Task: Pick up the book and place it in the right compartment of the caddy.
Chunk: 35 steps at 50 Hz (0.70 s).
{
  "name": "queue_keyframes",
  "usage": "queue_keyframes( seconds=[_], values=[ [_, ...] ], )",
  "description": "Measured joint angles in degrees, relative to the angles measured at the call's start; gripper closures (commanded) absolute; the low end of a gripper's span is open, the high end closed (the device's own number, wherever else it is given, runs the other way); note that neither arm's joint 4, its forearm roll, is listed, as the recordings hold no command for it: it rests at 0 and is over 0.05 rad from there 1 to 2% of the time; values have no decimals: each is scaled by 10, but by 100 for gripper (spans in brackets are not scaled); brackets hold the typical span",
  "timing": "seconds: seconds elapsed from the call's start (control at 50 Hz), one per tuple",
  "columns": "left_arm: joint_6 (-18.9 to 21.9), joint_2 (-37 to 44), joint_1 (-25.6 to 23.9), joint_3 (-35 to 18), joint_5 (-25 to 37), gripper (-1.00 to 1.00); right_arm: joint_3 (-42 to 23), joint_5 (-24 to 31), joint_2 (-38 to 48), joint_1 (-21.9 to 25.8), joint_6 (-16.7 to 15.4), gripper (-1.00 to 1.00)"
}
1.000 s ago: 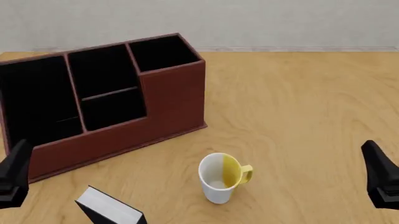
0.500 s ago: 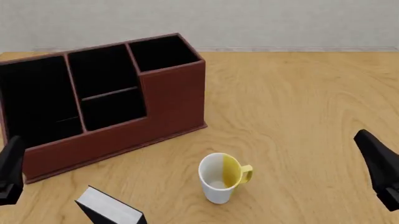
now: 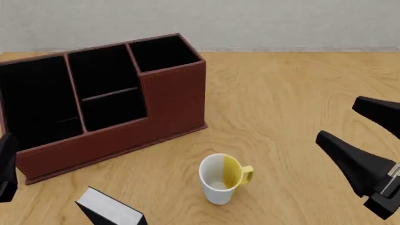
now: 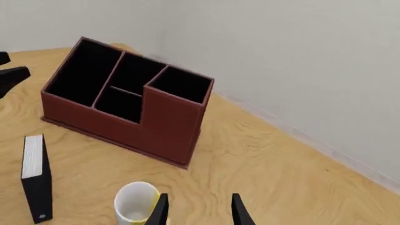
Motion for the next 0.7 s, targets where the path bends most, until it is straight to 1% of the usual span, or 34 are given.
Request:
queue_keyframes(
  seconds=[0.22,0.7],
  values=[
    [3,0,2,-2,-2,-100,-28,-12,63,76,-4,-100],
    [2,0,0,0,-7,-100,-82,-71,244,232,3,-100]
  ],
)
